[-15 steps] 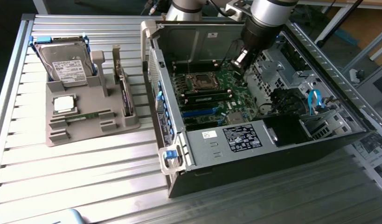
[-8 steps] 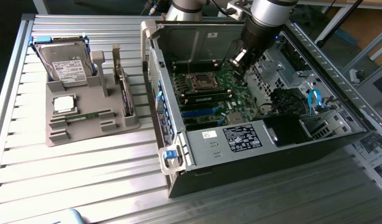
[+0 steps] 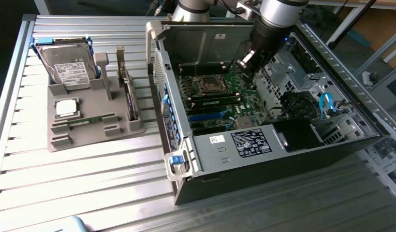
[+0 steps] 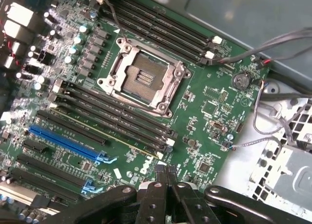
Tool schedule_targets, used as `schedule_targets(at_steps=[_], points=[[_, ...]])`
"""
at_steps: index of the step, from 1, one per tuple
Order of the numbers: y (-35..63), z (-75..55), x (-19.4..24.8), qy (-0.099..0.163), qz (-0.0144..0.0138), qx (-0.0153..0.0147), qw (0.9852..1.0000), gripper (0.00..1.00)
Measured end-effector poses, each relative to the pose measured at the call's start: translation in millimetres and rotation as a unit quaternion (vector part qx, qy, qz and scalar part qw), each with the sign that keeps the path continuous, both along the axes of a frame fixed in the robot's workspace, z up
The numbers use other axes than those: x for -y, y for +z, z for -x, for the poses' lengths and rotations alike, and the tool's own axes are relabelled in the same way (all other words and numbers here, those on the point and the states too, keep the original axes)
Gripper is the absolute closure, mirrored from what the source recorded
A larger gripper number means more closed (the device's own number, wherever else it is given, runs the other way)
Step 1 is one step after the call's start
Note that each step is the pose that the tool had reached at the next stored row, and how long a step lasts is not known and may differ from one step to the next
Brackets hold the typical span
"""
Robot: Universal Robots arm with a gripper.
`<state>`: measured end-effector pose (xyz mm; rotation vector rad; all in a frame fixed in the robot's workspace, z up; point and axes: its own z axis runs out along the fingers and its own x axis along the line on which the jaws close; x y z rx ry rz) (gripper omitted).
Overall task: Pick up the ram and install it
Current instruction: 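Press down the ram until it locks into place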
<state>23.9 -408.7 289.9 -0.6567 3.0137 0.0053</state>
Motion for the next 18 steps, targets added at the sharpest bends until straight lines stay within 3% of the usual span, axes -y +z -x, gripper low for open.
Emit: schedule_targets(at_steps=[10,18], points=[[0.0,0.0,0.0,-0.04,0.0,0.0,0.9992,0.89],[0.0,0.0,0.0,-0.079,0.0,0.0,0.9969,0.89]])
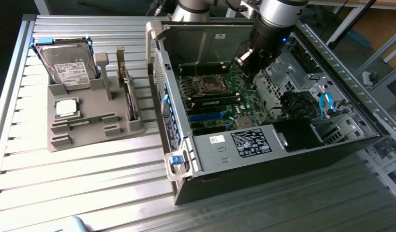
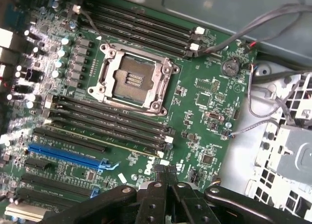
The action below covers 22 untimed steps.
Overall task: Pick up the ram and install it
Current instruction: 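Press down the ram until it locks into place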
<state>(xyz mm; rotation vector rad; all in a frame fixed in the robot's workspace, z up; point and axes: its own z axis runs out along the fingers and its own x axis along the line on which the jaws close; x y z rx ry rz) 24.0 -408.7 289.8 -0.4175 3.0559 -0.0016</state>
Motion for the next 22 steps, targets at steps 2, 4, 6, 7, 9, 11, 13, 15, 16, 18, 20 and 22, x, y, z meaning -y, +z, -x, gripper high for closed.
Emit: schedule_targets(at_steps=[2,4,6,7,9,11,13,15,16,18,20,22], points=[[0.0,0.0,0.0,-0.011,0.0,0.0,0.9999,0.89],[0.0,0.0,0.0,-0.02,0.0,0.0,0.9998,0.89],[0.0,0.0,0.0,-0.032,0.0,0.0,0.9995,0.89],[0.0,0.0,0.0,-0.039,0.0,0.0,0.9992,0.89],[0.0,0.0,0.0,-0.048,0.0,0.0,0.9988,0.89],[0.0,0.0,0.0,-0.058,0.0,0.0,0.9983,0.89],[0.0,0.0,0.0,-0.069,0.0,0.0,0.9976,0.89],[0.0,0.0,0.0,-0.079,0.0,0.0,0.9969,0.89],[0.0,0.0,0.0,-0.084,0.0,0.0,0.9964,0.89],[0.0,0.0,0.0,-0.094,0.0,0.0,0.9955,0.89],[0.0,0.0,0.0,-0.109,0.0,0.0,0.9941,0.89],[0.0,0.0,0.0,-0.118,0.0,0.0,0.993,0.89]])
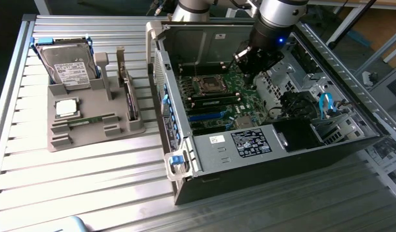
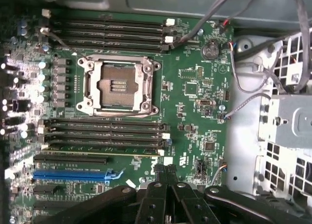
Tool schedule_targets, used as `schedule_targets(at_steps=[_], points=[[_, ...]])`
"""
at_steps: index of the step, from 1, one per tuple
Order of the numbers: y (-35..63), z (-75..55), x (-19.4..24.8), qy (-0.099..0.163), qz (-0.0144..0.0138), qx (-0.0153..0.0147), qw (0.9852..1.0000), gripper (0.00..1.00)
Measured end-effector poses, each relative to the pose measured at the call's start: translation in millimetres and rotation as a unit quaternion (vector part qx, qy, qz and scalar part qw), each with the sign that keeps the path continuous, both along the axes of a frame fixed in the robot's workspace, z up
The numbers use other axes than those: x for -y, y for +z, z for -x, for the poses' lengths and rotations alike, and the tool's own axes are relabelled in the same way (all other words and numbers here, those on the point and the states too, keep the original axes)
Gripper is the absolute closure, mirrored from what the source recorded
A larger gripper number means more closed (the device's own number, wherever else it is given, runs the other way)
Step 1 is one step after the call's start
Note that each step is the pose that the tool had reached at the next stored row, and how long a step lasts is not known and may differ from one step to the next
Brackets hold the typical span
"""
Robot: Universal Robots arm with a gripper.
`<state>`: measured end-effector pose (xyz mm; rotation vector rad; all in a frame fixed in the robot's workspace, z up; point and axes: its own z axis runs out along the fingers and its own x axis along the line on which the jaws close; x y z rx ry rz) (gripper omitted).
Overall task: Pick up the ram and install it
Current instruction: 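Press down the ram until it locks into place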
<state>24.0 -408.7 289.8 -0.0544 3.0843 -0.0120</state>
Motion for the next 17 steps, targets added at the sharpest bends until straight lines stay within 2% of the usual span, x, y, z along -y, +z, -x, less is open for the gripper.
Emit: schedule_targets(at_steps=[5,7,9,17], points=[[0.0,0.0,0.0,-0.026,0.0,0.0,0.9997,0.89],[0.0,0.0,0.0,-0.048,0.0,0.0,0.9989,0.89],[0.0,0.0,0.0,-0.057,0.0,0.0,0.9984,0.89],[0.0,0.0,0.0,-0.062,0.0,0.0,0.9981,0.89]])
